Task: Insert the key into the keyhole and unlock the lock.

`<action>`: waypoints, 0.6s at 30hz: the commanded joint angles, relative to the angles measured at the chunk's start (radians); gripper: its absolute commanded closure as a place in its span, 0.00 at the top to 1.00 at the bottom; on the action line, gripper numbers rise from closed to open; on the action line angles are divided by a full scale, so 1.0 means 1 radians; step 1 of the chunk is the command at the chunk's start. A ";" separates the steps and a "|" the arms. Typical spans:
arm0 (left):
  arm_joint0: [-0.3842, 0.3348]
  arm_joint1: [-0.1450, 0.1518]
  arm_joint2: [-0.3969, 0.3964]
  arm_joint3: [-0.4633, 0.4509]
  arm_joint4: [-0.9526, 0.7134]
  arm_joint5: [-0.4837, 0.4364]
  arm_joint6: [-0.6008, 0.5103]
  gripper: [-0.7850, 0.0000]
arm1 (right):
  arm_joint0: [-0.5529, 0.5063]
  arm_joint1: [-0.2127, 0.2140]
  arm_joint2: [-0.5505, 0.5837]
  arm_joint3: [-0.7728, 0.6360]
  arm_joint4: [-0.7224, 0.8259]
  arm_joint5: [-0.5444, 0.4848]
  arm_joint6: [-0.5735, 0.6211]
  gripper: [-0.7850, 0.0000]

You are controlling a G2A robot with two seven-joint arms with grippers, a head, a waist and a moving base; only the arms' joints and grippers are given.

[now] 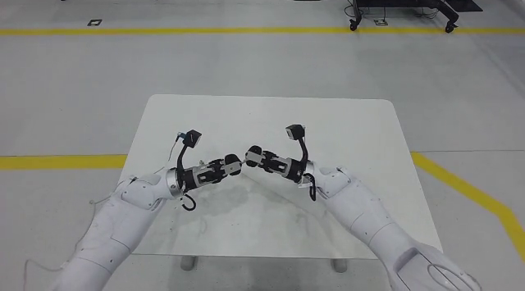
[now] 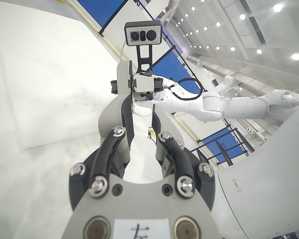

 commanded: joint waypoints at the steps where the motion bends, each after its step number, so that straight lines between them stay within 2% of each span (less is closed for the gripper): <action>1: 0.002 -0.001 -0.001 -0.002 0.023 0.002 0.016 0.20 | 0.000 -0.002 0.003 0.002 -0.018 0.000 -0.006 0.00; 15: 0.011 -0.006 -0.002 -0.011 0.084 0.023 0.064 0.09 | -0.002 -0.014 0.015 0.009 -0.076 0.000 -0.028 0.00; 18: 0.010 -0.007 -0.003 -0.011 0.104 0.038 0.080 0.00 | -0.003 -0.014 0.018 0.007 -0.080 0.000 -0.022 0.00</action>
